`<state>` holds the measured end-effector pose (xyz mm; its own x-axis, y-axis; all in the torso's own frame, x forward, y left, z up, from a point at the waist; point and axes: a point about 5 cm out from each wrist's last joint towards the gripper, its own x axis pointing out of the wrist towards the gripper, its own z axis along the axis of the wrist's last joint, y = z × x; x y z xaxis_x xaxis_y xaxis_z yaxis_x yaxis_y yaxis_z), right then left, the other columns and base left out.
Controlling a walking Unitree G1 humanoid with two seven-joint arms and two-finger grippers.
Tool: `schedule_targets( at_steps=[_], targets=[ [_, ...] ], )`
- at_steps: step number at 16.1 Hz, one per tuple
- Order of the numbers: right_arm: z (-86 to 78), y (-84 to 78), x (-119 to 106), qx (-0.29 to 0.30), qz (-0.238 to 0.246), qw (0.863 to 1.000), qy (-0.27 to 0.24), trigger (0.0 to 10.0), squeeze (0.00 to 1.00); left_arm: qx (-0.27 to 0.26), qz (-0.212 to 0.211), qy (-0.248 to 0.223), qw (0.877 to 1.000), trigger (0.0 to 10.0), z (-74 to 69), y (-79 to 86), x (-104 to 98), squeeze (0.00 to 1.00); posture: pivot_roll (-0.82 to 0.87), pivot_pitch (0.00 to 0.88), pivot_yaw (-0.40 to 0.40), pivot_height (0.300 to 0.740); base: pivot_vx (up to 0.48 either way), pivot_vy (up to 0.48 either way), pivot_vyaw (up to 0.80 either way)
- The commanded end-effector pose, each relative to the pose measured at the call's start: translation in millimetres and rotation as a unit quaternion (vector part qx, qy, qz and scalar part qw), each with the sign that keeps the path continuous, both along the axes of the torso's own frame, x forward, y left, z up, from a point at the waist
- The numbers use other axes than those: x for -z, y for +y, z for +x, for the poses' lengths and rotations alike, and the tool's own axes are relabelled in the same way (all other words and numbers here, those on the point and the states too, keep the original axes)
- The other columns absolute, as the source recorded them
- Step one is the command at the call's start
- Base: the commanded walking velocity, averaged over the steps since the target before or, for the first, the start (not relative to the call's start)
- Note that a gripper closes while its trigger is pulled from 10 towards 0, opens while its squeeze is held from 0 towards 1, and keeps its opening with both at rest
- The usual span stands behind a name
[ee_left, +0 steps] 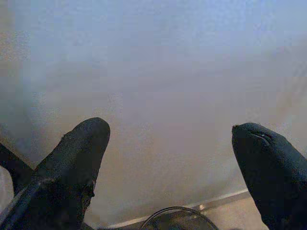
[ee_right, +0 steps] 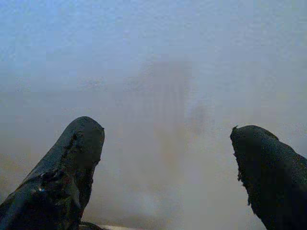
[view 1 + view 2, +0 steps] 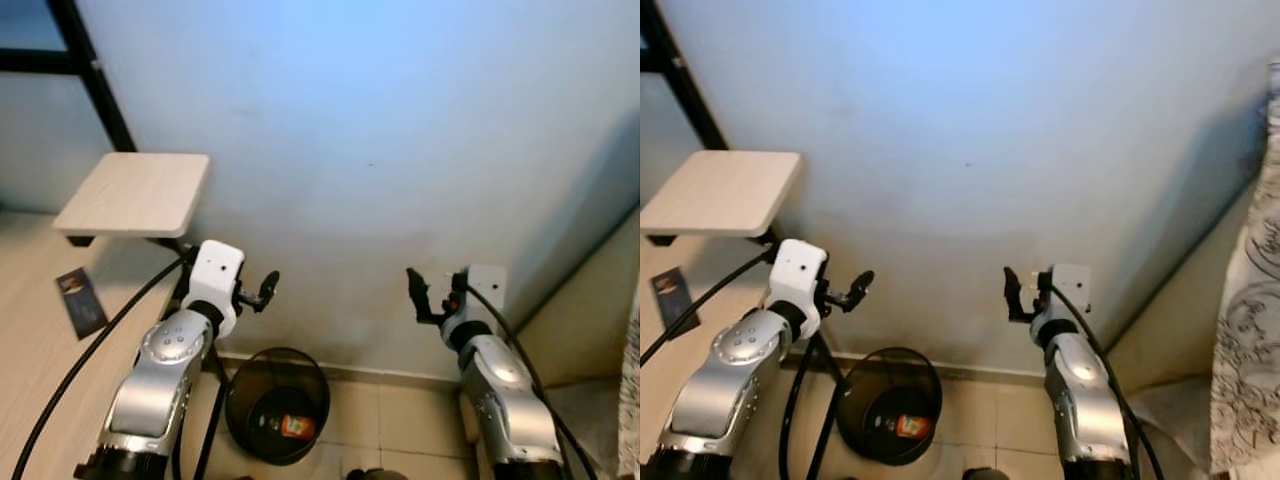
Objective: Clean up the room
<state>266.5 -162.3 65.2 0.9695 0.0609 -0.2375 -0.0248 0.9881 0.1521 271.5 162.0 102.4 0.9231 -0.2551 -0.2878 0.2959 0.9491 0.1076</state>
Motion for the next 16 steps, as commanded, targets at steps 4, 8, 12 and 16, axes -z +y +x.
schedule_targets(
  at_steps=[4, 8, 12, 16],
  targets=[
    [-7.5, -0.8, -2.0, -0.007, 0.008, 1.000, 0.009, 10.0, 1.00, -0.001, 0.012, -0.001, 1.000, 10.0, -4.2, 3.0, 3.2, 0.00, 0.00, 0.000, -0.009, 0.740, 0.000, 0.000, -0.78],
    [-18.0, -0.1, -0.2, -0.006, 0.003, 1.000, 0.013, 10.0, 1.00, -0.010, 0.030, 0.011, 0.999, 10.0, -13.3, 10.9, 11.9, 0.00, -0.01, 0.000, -0.009, 0.740, 0.000, 0.000, -0.77],
    [-30.4, 1.3, 9.7, -0.006, -0.004, 0.999, 0.032, 10.0, 1.00, 0.000, 0.001, 0.002, 1.000, 10.0, -16.4, 2.8, 14.6, 0.00, -0.07, 0.000, 0.024, 0.740, 0.000, 0.000, -0.78],
    [-22.0, -7.8, 5.9, 0.014, 0.002, 1.000, 0.020, 10.0, 1.00, -0.011, 0.003, 0.009, 1.000, 10.0, -24.0, 3.9, 18.8, 0.00, -0.06, 0.000, 0.014, 0.740, 0.000, 0.000, -0.77]
  ],
)
